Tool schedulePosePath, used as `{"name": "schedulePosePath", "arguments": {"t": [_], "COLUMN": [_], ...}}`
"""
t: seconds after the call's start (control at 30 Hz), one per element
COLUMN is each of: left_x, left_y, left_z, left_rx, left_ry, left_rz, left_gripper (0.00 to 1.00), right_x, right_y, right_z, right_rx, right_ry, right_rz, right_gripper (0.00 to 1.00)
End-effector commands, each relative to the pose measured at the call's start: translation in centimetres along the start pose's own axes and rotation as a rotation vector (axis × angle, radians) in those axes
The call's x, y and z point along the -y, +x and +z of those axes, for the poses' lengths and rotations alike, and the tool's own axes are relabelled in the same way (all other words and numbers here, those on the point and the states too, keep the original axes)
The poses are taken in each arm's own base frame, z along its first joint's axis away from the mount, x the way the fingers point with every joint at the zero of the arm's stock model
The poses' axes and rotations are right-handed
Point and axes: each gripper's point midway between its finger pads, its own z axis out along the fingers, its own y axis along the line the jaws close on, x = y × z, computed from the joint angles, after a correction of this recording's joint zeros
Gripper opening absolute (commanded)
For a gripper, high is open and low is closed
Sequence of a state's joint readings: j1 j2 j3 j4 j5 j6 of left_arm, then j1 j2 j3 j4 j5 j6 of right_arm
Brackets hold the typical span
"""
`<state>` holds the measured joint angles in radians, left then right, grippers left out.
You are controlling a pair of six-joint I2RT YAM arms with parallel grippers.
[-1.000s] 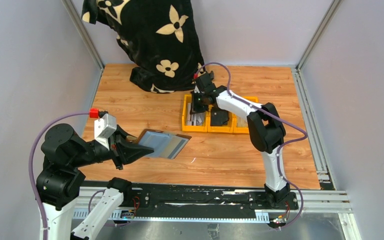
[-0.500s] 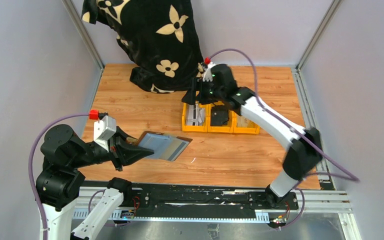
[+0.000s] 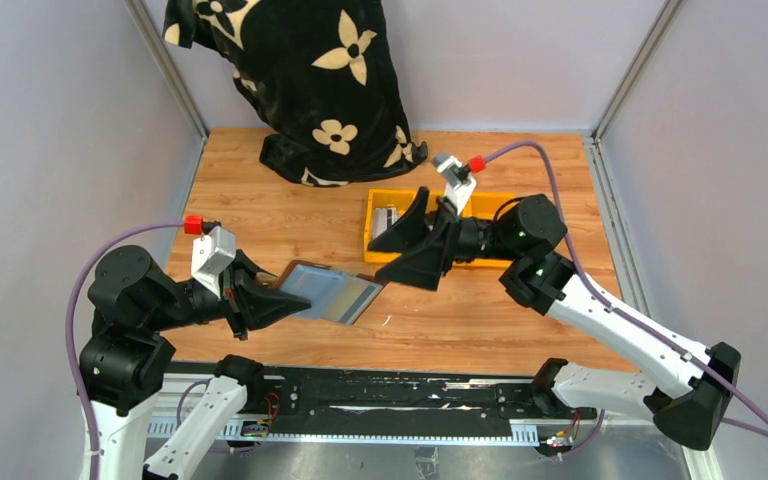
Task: Take the credit cards out of the card holder
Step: Remove the credit card from the card holder.
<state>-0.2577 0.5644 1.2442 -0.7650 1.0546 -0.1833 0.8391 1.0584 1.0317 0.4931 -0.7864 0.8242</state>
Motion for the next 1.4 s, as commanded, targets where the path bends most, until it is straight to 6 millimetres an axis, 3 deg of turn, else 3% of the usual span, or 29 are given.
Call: {"name": "schedulePosePath", "arguments": {"t": [0.0,0.23,0.33,0.47,0.5,0.57,0.7,0.77,0.9,1.1,1.37], "left_x": [0.4,0.4,0.5,0.1,-0.1,-0.3,-0.3,-0.2,0.4,2.1,2.3], "left_y": [-0.9,-1.0,-1.0,-0.6,-0.5,-0.3,-0.4,-0.2,0.1,-0.8,-2.2], "left_z": [0.2,0.2,0.2,0.2,0.3,0.3,0.2,0.1,-0.1,-0.2,0.1], "left_rx": [0.029,0.027,0.027,0.025,0.025,0.025,0.021,0.012,-0.002,0.006,0.035], "left_ry": [0.028,0.031,0.032,0.015,0.012,0.002,-0.003,-0.003,0.019,0.103,0.121], "left_rz": [0.007,0.0,0.005,0.009,0.009,0.008,0.016,0.03,0.034,0.002,-0.054], "left_gripper": [0.0,0.0,0.0,0.01,0.05,0.23,0.45,0.53,0.54,0.45,0.35], "right_x": [-3.7,-3.7,-3.1,-1.3,-0.9,-0.2,0.4,0.7,0.6,-0.2,-0.5], "right_y": [2.7,6.0,6.1,5.1,4.9,4.8,4.7,4.6,4.3,4.8,5.7], "right_z": [1.1,3.1,3.8,4.9,5.1,5.4,5.4,5.0,4.0,3.0,2.6], "right_rx": [-0.08,-0.187,-0.192,-0.15,-0.14,-0.125,-0.111,-0.098,-0.08,-0.096,-0.123], "right_ry": [-0.156,-0.113,-0.06,0.043,0.064,0.096,0.129,0.153,0.166,0.137,0.11], "right_rz": [-0.001,-0.048,-0.073,-0.056,-0.048,-0.033,-0.028,-0.041,-0.075,-0.126,-0.124], "right_gripper": [0.82,0.83,0.8,0.51,0.43,0.27,0.01,0.0,0.0,0.0,0.0]}}
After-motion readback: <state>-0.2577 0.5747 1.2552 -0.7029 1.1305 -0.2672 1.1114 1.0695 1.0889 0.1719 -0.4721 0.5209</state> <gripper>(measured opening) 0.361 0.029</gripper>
